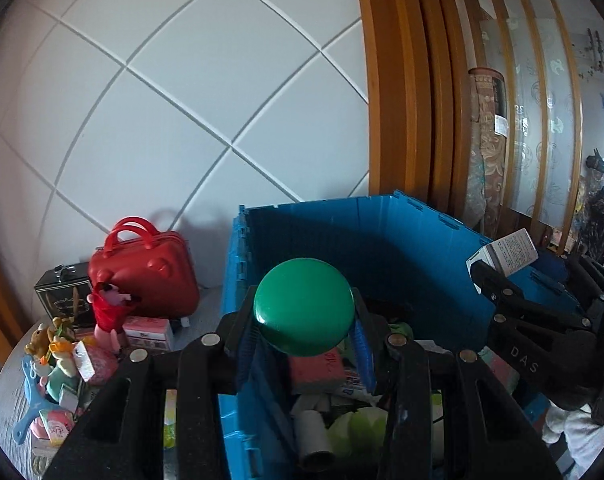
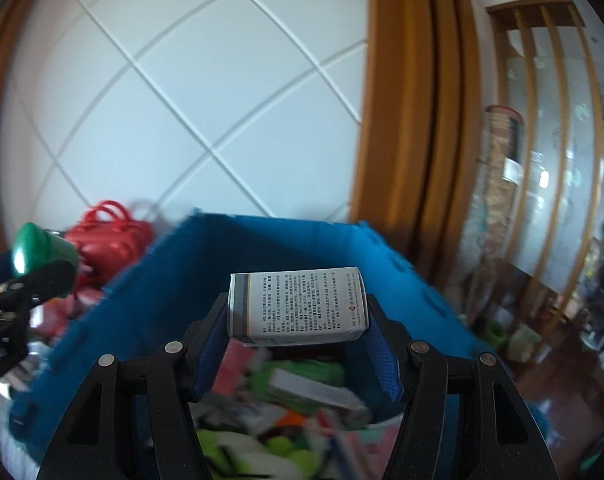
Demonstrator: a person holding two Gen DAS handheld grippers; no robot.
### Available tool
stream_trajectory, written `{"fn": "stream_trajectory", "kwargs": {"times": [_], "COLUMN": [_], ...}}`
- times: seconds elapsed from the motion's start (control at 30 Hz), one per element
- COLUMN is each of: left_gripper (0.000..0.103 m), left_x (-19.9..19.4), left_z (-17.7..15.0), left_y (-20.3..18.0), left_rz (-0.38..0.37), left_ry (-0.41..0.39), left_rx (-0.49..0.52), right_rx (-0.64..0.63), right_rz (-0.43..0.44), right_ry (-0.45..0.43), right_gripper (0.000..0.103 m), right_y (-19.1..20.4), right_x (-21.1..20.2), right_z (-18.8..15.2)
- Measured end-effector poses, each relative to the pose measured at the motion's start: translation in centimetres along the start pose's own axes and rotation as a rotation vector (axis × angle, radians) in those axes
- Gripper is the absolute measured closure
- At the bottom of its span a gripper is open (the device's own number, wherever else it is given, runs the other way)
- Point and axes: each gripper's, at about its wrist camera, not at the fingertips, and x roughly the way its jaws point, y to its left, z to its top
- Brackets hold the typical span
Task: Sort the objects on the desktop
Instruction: 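Carry green cap and white box with both tools and release into crate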
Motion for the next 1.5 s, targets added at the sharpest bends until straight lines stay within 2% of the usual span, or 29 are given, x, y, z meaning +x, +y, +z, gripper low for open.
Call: {"fn": "stream_trajectory", "kwargs": {"times": [0.1,0.17,0.2,0.27,0.43,0.6,0.67,0.83,0.9,1.0,1.07,1.17,1.27,1.4,1.5], "left_gripper": [0.063,0.063,0.063,0.063,0.063,0.063,0.062,0.050,0.040,0.033,0.033,0.025,0.025,0.025,0.025], "left_x": [1.9,3.1,3.7,4.3,5.3,5.7,5.8,5.7,5.4,5.1,5.0,5.7,5.1,5.3,5.5], "left_z": [0.0,-0.1,-0.3,-0.1,0.0,-0.3,-0.4,-0.7,-0.7,-0.7,-0.8,-1.8,-1.7,-1.8,-1.8], "left_y": [-2.1,-3.1,-3.4,-4.0,-4.9,-4.5,-4.3,-4.3,-4.5,-4.8,-5.0,-5.1,-5.1,-5.6,-5.2], "left_rz": [-0.023,-0.023,-0.021,-0.026,0.003,0.010,0.015,0.018,0.025,0.035,0.032,0.008,0.068,0.071,0.062], "left_ry": [0.055,0.090,0.110,0.139,0.179,0.226,0.238,0.244,0.230,0.210,0.213,0.266,0.207,0.203,0.208], "left_rx": [0.008,0.016,0.020,0.025,0.048,0.033,0.023,0.026,0.035,0.051,0.056,0.050,0.054,0.089,0.071], "right_rx": [0.018,0.054,0.046,0.017,0.020,-0.031,-0.022,-0.014,-0.023,-0.052,-0.052,-0.041,-0.028,-0.015,-0.003], "right_rz": [-0.042,-0.021,-0.039,-0.086,-0.062,-0.066,-0.070,-0.058,-0.052,-0.048,-0.051,-0.054,-0.053,-0.035,-0.021], "right_ry": [0.048,0.065,0.067,0.081,0.131,0.173,0.161,0.165,0.171,0.181,0.175,0.150,0.145,0.131,0.146], "right_gripper": [0.040,0.040,0.040,0.040,0.040,0.040,0.039,0.039,0.039,0.035,0.022,0.010,0.008,0.000,0.000], "right_y": [-2.5,-3.8,-4.1,-4.1,-4.6,-4.1,-4.4,-4.8,-4.7,-4.3,-4.2,-4.3,-4.5,-4.7,-4.7], "right_x": [1.8,2.2,2.7,2.5,3.2,4.2,4.3,4.6,4.6,4.7,4.6,4.2,4.1,3.9,4.0], "right_z": [-0.8,-1.2,-1.1,-1.3,-1.4,-2.2,-2.2,-2.5,-2.5,-2.4,-2.4,-2.3,-2.2,-2.2,-2.5]}}
